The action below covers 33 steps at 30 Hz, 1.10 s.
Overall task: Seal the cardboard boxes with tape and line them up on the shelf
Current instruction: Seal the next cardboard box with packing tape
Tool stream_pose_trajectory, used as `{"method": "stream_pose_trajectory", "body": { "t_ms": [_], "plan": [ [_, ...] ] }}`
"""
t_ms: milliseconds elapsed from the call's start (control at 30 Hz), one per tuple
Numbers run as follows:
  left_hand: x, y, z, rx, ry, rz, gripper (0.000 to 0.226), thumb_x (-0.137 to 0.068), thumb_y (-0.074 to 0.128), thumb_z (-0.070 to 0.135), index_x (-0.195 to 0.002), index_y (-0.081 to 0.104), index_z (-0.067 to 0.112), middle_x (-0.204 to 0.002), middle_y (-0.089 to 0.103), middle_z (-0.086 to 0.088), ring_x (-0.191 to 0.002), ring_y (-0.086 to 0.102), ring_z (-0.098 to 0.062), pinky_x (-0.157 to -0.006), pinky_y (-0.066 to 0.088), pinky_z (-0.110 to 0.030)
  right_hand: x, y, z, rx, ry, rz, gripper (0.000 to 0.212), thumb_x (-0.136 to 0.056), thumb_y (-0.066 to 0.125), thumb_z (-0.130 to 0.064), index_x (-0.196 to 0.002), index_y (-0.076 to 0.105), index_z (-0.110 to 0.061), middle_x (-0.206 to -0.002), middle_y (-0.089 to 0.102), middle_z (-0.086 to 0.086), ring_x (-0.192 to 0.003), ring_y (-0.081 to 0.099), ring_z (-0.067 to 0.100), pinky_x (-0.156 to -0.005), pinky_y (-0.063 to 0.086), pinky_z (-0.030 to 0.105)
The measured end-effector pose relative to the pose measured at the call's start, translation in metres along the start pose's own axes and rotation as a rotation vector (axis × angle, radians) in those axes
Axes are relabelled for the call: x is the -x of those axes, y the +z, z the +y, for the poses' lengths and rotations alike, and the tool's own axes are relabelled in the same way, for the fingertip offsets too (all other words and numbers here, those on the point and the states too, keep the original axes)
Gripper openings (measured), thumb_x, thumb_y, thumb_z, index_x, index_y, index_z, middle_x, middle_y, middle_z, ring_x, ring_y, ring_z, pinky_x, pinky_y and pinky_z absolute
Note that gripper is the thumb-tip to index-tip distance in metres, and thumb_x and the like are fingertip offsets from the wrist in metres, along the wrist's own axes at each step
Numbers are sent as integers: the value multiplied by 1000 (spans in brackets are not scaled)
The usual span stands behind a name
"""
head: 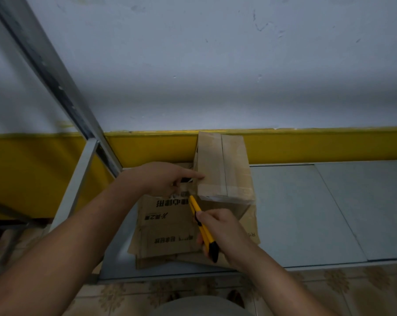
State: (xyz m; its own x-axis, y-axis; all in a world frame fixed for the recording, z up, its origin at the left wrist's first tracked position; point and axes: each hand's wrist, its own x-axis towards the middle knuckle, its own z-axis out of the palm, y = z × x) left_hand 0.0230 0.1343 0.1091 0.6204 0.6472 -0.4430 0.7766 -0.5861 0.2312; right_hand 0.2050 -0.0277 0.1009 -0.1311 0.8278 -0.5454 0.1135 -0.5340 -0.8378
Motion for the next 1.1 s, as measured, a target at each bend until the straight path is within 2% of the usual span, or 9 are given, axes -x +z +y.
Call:
{"method": "stream_pose_trajectory", "body": {
  "t_ms": [333,467,567,667,800,867,1000,1100],
  "plan": [
    [5,3,-1,-27,7,33,82,-105,60,18,-157,17,64,-94,58,12,-80,57,-12,-68,51,-39,-12,9,7,52,-40,-7,31,-107,51,-38,-112,66,-11,-71,71,10,-54,63,28,-53,51,32],
    [5,2,1,-50,5,50,83,-104,59,18,-156,17,66,-96,59,11,-80,57,-12,-66,49,-36,1,9,16,96,-89,-29,31,-108,50,-37,-107,66,-11,-75,71,14,-53,63,23,-52,50,29],
    [3,5,1,-36,-1,66,84,-103,61,17,-156,17,66,-96,59,11,-81,58,-11,-68,52,-38,-1,10,24,142,-110,-27,29,-107,51,-39,-107,67,-15,-79,73,14,-55,66,19,-53,51,28],
    [3,8,0,-31,0,86,84,-103,58,15,-156,18,65,-95,59,13,-80,58,-10,-68,53,-38,-21,7,40,316,-133,5,27,-105,53,-45,-107,68,-23,-88,75,9,-67,69,9,-63,54,27],
    [9,8,-1,-32,29,166,74,-105,57,21,-157,23,61,-101,61,19,-82,56,-3,-67,52,-32,-48,-19,76,546,-180,2,23,-101,57,-48,-113,66,-31,-90,71,-4,-81,67,10,-76,56,34],
    [13,11,-2,-18,46,216,71,-105,58,25,-157,25,61,-107,64,20,-84,57,-1,-68,54,-29,-59,-41,95,768,-207,27,25,-101,56,-45,-120,63,-32,-103,67,-6,-91,65,12,-82,56,39],
    [24,26,-12,17,81,316,67,-105,59,29,-157,28,57,-114,65,22,-91,60,1,-73,58,-32,-73,-82,135,1083,-218,73,41,-101,52,-47,-141,52,-41,-127,55,-2,-116,56,24,-91,47,36],
    [33,42,-18,35,43,405,61,-105,56,33,-158,32,53,-118,65,24,-87,55,7,-72,53,-26,-78,-99,157,1233,-252,145,43,-101,52,-42,-145,51,-43,-129,55,-2,-122,49,26,-85,29,34]
  ]
}}
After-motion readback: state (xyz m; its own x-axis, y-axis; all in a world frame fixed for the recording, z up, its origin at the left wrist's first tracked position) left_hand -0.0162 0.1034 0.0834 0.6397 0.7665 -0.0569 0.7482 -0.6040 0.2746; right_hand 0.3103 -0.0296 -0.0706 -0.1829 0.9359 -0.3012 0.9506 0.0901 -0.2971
